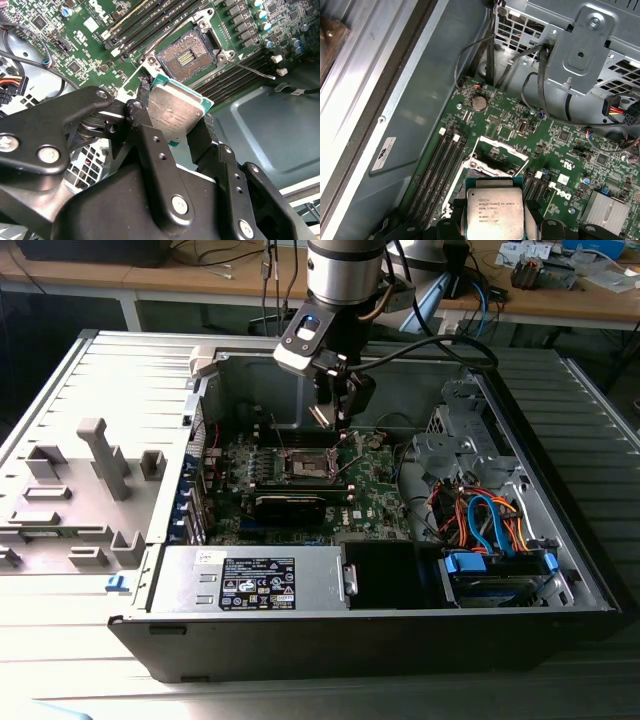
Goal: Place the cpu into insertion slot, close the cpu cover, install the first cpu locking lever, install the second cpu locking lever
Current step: 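Place the cpu into insertion slot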
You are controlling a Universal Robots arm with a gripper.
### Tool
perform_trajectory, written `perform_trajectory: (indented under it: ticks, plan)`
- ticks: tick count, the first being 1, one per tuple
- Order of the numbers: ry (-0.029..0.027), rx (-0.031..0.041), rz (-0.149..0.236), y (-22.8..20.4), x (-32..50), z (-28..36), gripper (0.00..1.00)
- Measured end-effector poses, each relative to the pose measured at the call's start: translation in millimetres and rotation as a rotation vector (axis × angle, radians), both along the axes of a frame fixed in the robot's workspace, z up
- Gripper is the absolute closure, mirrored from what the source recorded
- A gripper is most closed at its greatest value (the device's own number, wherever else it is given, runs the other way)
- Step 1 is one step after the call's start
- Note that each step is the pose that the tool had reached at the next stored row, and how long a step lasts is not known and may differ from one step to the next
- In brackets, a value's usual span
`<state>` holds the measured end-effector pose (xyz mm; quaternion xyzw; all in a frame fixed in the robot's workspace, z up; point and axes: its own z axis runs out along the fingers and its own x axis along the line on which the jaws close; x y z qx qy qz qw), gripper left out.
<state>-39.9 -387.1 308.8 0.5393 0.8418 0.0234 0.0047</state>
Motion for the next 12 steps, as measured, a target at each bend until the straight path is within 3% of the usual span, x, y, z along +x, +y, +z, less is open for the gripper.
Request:
perform_trajectory:
  ticks: [12]
  plan:
    - [0.0,0.0,-0.01,0.0,0.0,-0.2,0.45]
